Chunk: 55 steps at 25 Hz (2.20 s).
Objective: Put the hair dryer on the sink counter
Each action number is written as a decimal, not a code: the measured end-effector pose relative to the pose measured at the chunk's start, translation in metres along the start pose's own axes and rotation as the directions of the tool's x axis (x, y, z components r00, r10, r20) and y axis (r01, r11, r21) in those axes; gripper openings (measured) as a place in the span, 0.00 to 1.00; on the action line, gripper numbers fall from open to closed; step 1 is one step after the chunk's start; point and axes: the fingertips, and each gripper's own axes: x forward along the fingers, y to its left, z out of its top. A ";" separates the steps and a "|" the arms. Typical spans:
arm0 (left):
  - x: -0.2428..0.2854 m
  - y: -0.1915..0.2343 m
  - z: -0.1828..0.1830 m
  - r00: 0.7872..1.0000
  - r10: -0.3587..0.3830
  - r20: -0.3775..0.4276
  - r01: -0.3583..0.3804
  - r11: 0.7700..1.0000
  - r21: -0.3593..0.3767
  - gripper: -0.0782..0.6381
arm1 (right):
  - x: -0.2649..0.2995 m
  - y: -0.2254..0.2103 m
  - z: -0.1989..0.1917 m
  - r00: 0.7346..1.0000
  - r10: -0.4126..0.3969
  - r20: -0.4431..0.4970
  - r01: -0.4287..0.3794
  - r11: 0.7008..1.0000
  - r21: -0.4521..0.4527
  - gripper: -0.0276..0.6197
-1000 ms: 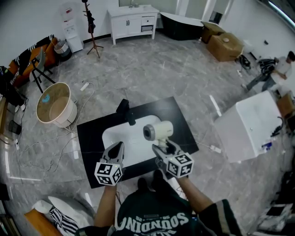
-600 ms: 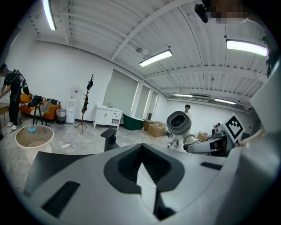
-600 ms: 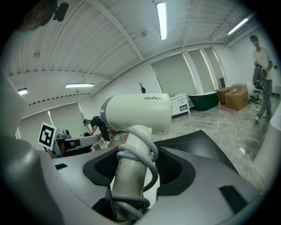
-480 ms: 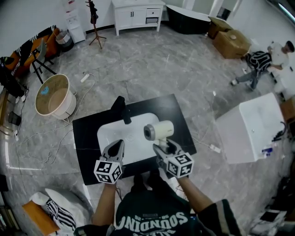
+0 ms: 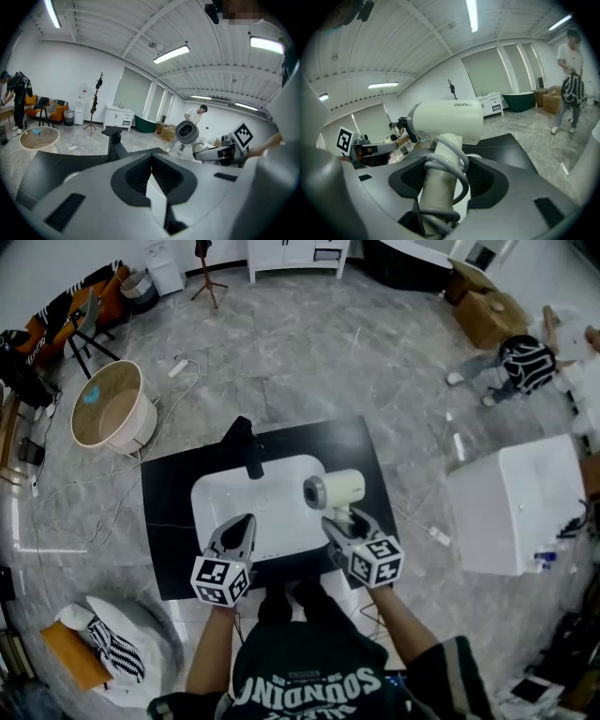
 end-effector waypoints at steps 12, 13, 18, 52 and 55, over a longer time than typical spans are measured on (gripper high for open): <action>0.011 0.002 -0.023 0.996 0.078 -0.050 -0.082 0.994 -0.067 0.11 | 0.063 -0.073 0.006 0.995 0.001 -0.105 -0.002 1.000 -0.009 0.42; 0.011 0.003 -0.025 0.995 0.086 -0.054 -0.089 0.993 -0.071 0.11 | 0.070 -0.079 0.006 0.994 -0.003 -0.113 0.002 1.000 -0.002 0.42; 0.006 0.009 -0.044 0.988 0.130 -0.079 -0.137 0.986 -0.096 0.11 | 0.110 -0.113 0.002 0.987 -0.033 -0.159 0.037 0.999 0.021 0.42; -0.035 0.028 -0.095 0.965 0.215 -0.149 -0.240 0.953 -0.184 0.11 | 0.203 -0.187 -0.013 0.869 -0.287 -0.403 0.261 0.958 -0.120 0.42; -0.032 0.029 -0.091 0.970 0.197 -0.142 -0.220 0.959 -0.177 0.11 | 0.190 -0.188 -0.008 0.871 -0.304 -0.385 0.279 0.953 -0.120 0.42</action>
